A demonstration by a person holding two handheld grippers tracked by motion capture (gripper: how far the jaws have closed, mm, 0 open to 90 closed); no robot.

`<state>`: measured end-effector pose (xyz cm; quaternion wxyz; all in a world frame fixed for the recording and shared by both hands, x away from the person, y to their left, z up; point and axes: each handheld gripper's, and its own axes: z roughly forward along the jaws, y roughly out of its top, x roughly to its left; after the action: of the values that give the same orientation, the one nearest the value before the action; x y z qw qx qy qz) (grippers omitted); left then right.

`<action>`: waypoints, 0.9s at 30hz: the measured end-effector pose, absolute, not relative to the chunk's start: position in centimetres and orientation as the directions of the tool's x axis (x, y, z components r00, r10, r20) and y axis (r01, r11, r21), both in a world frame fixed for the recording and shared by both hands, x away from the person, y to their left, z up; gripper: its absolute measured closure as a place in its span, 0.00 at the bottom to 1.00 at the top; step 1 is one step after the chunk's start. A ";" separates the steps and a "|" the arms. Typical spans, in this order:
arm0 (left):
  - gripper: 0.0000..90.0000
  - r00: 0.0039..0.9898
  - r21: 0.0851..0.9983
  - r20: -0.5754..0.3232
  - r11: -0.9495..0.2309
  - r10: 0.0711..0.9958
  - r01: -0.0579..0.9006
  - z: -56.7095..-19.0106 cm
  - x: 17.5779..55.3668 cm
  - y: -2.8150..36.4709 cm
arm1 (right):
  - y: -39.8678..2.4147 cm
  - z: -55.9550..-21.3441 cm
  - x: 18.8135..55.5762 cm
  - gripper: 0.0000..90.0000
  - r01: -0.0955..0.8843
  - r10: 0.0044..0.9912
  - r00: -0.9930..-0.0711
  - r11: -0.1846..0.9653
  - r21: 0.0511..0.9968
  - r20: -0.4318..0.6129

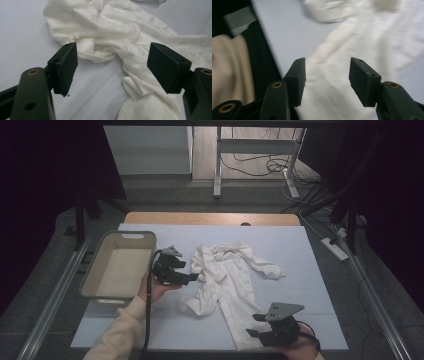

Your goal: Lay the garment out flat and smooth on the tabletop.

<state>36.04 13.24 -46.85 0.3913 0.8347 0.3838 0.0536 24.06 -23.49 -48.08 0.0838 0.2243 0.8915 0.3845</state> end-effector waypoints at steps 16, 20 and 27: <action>0.28 0.697 0.694 -0.214 -0.396 0.684 0.602 -46.9 36.1 13.2 | -25.6 -50.6 28.3 0.61 0.456 0.594 -0.804 0.605 0.653 0.012; 0.28 0.700 0.694 -0.209 -0.400 0.683 0.599 -46.9 36.0 13.1 | -24.7 -51.2 29.0 0.78 0.448 0.569 -0.822 0.641 0.623 0.006; 0.28 0.696 0.696 -0.209 -0.396 0.687 0.599 -46.8 35.9 13.3 | -25.0 -51.0 28.3 0.97 0.438 0.536 -0.844 0.678 0.591 0.010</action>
<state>35.95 13.34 -46.85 0.3917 0.8335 0.3858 0.0557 28.29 -25.02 -51.02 0.0820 0.2668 0.9122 0.2999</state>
